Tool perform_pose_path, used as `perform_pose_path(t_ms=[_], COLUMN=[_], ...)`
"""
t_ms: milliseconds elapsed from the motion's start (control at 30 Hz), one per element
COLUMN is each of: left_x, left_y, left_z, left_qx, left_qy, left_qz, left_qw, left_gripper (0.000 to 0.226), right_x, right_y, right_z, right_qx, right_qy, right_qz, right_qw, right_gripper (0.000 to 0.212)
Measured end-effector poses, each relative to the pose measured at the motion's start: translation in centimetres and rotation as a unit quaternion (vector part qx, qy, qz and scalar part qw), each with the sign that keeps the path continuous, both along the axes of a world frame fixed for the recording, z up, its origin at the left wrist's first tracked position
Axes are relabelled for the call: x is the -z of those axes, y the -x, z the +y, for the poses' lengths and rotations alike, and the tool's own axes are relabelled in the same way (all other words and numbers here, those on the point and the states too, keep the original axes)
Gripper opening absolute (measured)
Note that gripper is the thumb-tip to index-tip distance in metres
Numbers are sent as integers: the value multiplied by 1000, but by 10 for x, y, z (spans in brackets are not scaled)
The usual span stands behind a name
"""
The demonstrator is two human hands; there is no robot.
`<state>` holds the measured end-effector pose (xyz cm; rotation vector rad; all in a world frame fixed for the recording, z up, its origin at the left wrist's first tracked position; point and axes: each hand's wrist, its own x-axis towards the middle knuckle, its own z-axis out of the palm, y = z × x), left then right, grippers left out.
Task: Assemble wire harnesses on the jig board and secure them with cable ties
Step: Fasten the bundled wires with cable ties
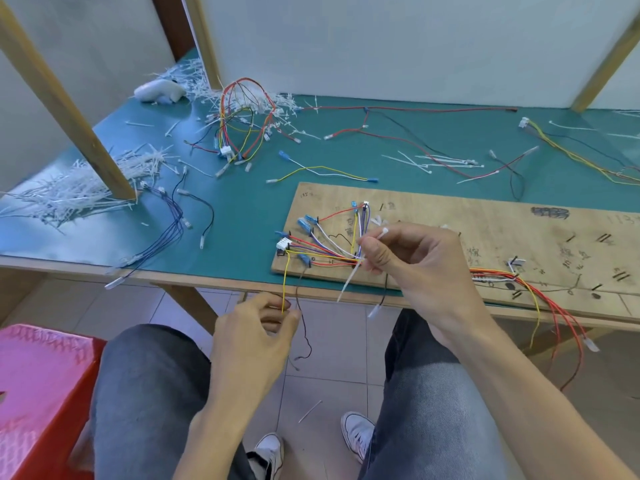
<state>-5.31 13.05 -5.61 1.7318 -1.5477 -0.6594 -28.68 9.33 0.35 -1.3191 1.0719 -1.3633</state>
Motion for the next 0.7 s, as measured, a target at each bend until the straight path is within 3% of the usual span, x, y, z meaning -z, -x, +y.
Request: perform_pose_path(t_ms=[133, 200, 367, 467, 633, 700], left_x=[-10, -21, -46, -55, -53, -51], left_y=[-13, -21, -11, 1, 9, 16], left_z=[-1, 3, 6, 3, -1, -1], left_qx=[8, 7, 50, 47, 63, 55], left_qy=[-12, -4, -47, -56, -36, 17], left_qz=[4, 28, 209, 289, 289, 236], left_qw=[1000, 1000, 976, 954, 955, 970], left_gripper=[15, 16, 16, 18, 21, 16], right_x=[-2, -3, 7, 9, -3, -11], right_y=[-1, -9, -46, -52, -29, -13], right_z=[14, 24, 48, 57, 69, 72], right_qx=[-55, -106, -245, -241, -195, -180], right_qy=[-31, -60, -106, -115, -170, -171], right_qz=[47, 81, 135, 117, 13, 10], right_qw=[997, 989, 954, 957, 966, 969], right_gripper=[22, 15, 13, 17, 24, 26])
